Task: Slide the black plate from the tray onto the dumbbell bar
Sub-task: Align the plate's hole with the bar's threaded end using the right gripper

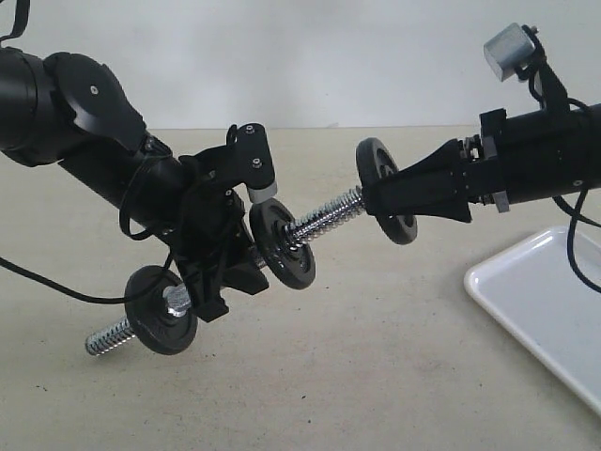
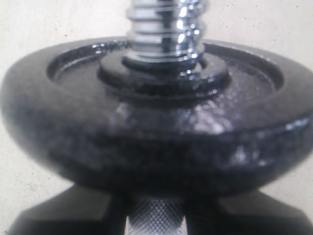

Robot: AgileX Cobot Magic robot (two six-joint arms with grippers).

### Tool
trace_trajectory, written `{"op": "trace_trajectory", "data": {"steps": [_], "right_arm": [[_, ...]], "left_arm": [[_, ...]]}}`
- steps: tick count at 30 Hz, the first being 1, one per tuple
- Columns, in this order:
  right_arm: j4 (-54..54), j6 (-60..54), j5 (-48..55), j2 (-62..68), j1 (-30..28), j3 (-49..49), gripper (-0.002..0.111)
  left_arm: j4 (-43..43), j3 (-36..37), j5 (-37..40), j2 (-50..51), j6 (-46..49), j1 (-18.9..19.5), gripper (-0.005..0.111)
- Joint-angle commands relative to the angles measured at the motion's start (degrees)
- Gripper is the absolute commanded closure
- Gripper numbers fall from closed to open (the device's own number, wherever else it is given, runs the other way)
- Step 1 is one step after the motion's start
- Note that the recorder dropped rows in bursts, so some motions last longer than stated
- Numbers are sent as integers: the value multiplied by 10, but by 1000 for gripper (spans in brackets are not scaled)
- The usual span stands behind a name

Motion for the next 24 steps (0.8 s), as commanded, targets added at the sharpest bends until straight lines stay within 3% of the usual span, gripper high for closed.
{"op": "trace_trajectory", "data": {"steps": [1, 14, 24], "right_arm": [[38, -1, 17, -4, 2, -8, 108], [63, -21, -15, -4, 2, -8, 108], [63, -13, 18, -4, 3, -8, 108]], "left_arm": [[-48, -17, -14, -29, -1, -1, 102], [-57, -17, -6, -29, -1, -1, 102], [-56, -17, -8, -29, 4, -1, 102]]}}
